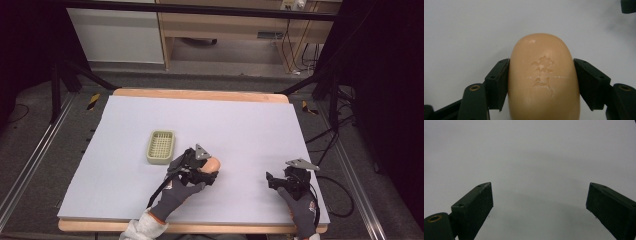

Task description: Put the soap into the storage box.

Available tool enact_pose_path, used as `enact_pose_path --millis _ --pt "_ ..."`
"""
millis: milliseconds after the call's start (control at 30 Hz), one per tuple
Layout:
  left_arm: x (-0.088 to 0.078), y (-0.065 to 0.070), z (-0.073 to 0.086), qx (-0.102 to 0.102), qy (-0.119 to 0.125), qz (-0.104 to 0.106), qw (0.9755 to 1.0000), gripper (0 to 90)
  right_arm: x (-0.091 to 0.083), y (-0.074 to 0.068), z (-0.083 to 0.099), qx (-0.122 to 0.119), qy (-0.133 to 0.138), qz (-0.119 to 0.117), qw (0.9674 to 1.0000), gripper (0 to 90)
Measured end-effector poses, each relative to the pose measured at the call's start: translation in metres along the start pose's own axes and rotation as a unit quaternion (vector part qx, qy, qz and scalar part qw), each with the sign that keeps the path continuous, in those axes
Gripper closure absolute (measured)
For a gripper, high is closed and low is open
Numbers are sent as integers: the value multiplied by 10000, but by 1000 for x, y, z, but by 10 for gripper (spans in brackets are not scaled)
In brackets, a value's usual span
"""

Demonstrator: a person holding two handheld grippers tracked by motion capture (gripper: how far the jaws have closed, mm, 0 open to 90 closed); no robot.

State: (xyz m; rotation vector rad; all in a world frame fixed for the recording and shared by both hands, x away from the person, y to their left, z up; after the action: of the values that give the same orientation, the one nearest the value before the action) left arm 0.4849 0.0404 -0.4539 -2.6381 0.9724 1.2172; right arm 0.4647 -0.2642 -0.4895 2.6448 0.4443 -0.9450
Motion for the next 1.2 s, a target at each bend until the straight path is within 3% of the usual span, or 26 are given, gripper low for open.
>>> enact_pose_path --millis 533,800,1200 --pt "-25 -17 3 -62 171 -76 9998 317 0 0 0 14 -10 3 10000 76" --pt "-35 -30 7 -207 257 -130 9994 317 0 -1 1 24 -15 -7 10000 76" --pt "-51 -49 1 -401 472 -263 9977 318 0 -1 1 -26 9 -22 10000 76"
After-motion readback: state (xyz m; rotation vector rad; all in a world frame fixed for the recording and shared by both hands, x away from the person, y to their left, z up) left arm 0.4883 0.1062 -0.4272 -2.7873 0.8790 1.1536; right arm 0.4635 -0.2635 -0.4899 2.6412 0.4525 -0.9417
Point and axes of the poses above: each handheld gripper's, and its own axes: x roughly forward along the jaws, z roughly out of its underside, y roughly to its right, the point moved 3 cm from there along x, roughly forward along the jaws, and after that the axes turned 14 degrees about -x, right-handed, at the moved point
